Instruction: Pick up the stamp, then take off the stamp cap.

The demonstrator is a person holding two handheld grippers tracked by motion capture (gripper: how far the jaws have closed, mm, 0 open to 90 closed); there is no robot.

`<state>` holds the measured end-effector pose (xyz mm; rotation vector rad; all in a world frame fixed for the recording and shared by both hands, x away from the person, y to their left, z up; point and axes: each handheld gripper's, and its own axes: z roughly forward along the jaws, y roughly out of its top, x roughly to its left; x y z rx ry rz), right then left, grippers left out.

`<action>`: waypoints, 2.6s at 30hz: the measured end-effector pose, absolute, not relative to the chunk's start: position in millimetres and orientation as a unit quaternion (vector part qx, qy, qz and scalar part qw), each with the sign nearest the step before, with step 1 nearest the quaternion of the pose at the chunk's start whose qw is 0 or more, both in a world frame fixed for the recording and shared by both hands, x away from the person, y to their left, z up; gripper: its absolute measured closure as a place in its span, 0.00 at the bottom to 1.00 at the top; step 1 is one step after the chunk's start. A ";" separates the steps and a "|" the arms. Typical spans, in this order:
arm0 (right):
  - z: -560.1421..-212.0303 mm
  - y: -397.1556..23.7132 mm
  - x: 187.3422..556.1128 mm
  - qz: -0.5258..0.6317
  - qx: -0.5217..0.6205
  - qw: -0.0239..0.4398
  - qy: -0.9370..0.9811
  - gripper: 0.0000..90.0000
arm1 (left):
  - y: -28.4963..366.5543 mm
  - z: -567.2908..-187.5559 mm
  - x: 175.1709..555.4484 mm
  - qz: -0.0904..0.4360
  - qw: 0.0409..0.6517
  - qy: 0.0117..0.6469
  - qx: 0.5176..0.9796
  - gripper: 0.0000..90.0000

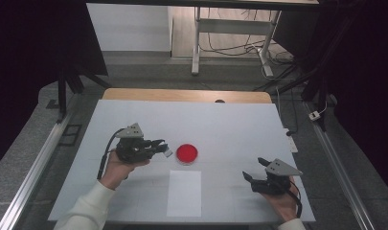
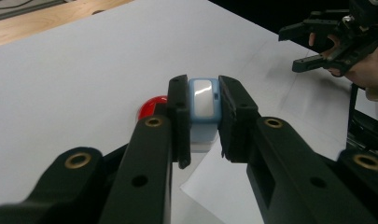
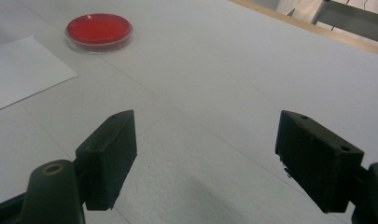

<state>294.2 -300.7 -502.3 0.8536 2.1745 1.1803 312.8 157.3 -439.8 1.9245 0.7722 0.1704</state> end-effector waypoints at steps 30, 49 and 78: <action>-503.1 -299.2 293.6 0.436 0.312 0.258 0.804 0.23 | 111.2 -439.6 314.5 0.050 0.510 0.293 0.807 0.84; -502.3 -295.8 292.6 0.444 0.310 0.263 0.799 0.23 | 109.0 -440.4 316.9 0.052 0.511 0.300 0.804 0.84; -493.1 -265.0 288.5 0.467 0.317 0.252 0.786 0.26 | 106.0 -442.9 320.7 0.050 0.511 0.303 0.803 0.83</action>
